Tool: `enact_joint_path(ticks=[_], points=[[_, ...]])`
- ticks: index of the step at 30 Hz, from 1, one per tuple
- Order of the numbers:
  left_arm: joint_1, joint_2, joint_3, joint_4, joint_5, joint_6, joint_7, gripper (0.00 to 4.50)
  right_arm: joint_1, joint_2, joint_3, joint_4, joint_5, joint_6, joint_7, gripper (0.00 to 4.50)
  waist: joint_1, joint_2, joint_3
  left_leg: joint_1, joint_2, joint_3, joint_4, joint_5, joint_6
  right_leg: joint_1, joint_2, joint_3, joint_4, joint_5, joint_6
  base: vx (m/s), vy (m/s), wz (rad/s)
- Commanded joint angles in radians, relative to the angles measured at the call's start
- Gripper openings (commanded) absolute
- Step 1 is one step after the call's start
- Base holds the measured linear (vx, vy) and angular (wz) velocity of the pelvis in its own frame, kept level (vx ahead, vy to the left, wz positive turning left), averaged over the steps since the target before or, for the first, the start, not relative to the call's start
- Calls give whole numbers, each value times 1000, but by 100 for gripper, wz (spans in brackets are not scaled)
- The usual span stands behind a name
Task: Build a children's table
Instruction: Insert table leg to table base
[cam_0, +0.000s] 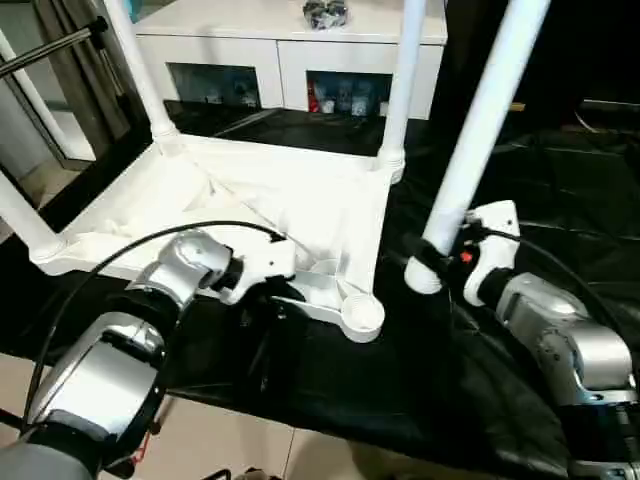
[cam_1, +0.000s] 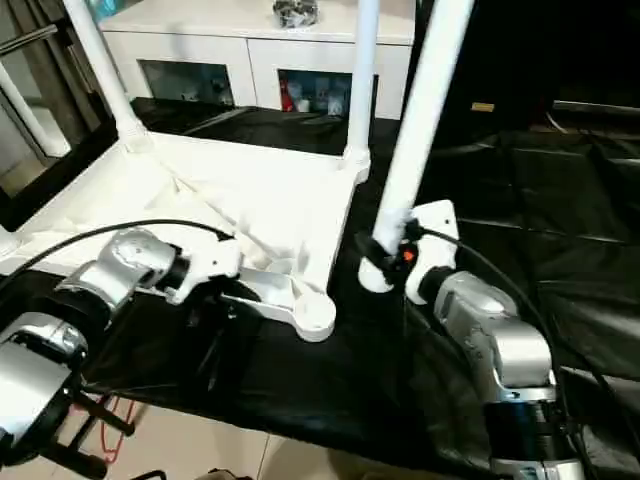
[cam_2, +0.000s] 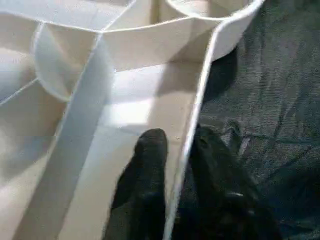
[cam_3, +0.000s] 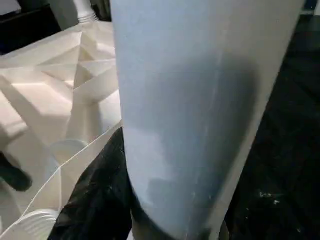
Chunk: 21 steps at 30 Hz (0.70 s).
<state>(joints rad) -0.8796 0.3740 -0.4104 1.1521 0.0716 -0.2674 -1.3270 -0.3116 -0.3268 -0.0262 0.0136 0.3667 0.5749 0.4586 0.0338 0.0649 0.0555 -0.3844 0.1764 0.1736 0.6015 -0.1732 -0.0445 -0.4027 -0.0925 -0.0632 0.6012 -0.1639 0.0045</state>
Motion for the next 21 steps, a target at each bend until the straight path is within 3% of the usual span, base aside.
enact_joint_path(ticks=[1,4,5,8,12,13,14,16,17,19,20,21], points=[[-16,9,11,22,1,30,8,76,-17,0,9,-12,-11,-6,9,191,6,-14,-80,17,37,-9,-67,-209,32,61,-53,37,-60,-146,-286,0,0,0],[-2,3,38,21,-19,98,17,52,-31,3,18,1,-10,-9,18,191,7,-16,-77,17,37,-7,-67,-210,37,59,-55,37,-63,-173,-283,0,0,0],[4,-1,49,22,-22,131,20,41,-37,5,24,6,-10,-10,22,191,6,-21,-76,14,37,-8,-68,-209,35,61,-56,37,-65,-198,-276,0,0,0],[44,-16,67,14,-21,184,71,27,-44,10,45,5,-10,-10,40,191,5,-15,-76,16,37,-9,-68,-212,36,59,-56,36,-66,-208,-274,0,0,0],[89,-51,94,-23,-40,274,156,11,-50,19,50,0,-10,-5,46,191,5,-19,-73,16,37,-9,-68,-226,39,58,-55,36,-71,-236,-268,0,0,0],[109,-64,98,-50,-39,268,198,8,-56,21,48,3,-9,-3,46,191,4,-21,-72,15,37,-9,-69,-230,38,59,-55,36,-71,-248,-265,0,0,0],[148,-82,95,-113,-19,181,280,4,-67,22,45,15,-7,-2,48,191,5,-22,-71,16,39,-12,-71,-241,38,58,-57,34,-74,-285,-252,0,0,0],[148,-82,95,-113,-19,181,280,2,-67,22,45,15,-7,-2,48,191,3,-22,-67,20,36,-9,-71,-273,37,52,-53,34,-85,-360,-225,0,0,0],[201,-115,102,-221,-29,170,293,0,-78,22,52,37,-13,-8,53,191,3,-27,-66,20,39,-13,-75,-293,25,54,-56,34,-88,-424,-199,0,0,0],[205,-118,103,-231,-31,175,293,0,-78,23,53,38,-14,-8,54,191,2,-25,-65,17,38,-14,-78,-296,21,53,-55,33,-91,-446,-181,0,0,0],[257,-147,100,-334,-38,232,294,0,-87,28,61,58,-24,-15,59,191,2,-24,-67,29,40,-12,-76,-317,13,44,-55,36,-92,-458,-180,0,0,0],[257,-147,100,-334,-38,232,294,0,-87,28,61,58,-24,-15,59,191,2,-23,-66,22,39,-14,-78,-313,14,48,-55,35,-92,-458,-178,0,0,0]])
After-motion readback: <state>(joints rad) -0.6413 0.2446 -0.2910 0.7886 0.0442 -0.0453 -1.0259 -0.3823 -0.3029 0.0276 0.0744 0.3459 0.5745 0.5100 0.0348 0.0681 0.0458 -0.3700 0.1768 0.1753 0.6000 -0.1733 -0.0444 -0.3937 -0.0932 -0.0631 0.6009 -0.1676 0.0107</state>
